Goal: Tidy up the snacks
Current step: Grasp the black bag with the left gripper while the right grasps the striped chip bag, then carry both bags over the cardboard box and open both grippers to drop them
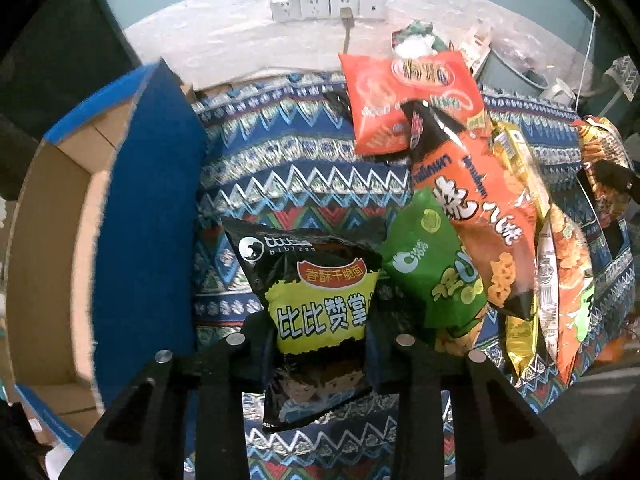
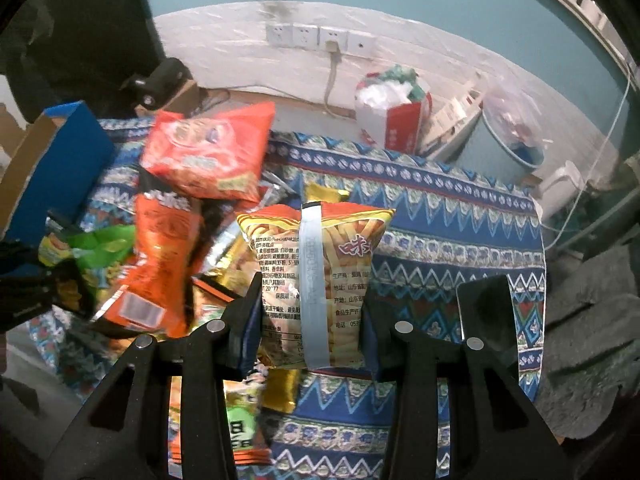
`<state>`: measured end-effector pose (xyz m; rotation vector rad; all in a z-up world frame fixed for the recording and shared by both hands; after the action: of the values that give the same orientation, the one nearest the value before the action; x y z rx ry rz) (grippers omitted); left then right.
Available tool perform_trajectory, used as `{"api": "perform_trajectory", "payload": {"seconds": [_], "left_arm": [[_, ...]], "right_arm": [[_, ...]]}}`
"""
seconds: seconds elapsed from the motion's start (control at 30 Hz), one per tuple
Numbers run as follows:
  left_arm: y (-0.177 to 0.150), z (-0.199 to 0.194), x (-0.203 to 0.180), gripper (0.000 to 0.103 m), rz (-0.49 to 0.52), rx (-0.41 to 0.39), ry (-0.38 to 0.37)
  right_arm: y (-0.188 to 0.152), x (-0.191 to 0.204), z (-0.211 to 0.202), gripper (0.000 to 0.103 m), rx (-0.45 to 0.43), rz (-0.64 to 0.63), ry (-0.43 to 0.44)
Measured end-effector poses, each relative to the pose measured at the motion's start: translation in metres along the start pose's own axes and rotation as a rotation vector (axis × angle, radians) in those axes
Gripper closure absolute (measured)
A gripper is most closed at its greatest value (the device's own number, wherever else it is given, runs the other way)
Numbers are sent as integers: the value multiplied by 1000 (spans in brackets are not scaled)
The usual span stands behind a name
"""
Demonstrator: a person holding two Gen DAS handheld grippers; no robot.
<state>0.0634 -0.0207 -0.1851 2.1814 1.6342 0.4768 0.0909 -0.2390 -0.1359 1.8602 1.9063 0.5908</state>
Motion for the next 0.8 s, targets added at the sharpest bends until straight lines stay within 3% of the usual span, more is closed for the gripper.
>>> {"api": "perform_trajectory", "payload": {"seconds": [0.6, 0.8], "left_arm": [[27, -71, 0, 68, 82, -204, 19], [32, -88, 17, 68, 70, -249, 42]], "right_arm": [[31, 57, -30, 63, -95, -63, 98], [44, 82, -37, 63, -127, -86, 136]]}}
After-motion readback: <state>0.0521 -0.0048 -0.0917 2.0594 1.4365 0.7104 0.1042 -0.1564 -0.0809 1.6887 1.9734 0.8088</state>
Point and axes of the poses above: each gripper's, at about its wrist camera, not at the fingertips, and z roughly the way its jaws point, x to its left, y to its top, the point moved 3 cm from there along z, roughly the way its jaws point, and after that the axes turned 9 degrees about -x, right-handed, at the moved point
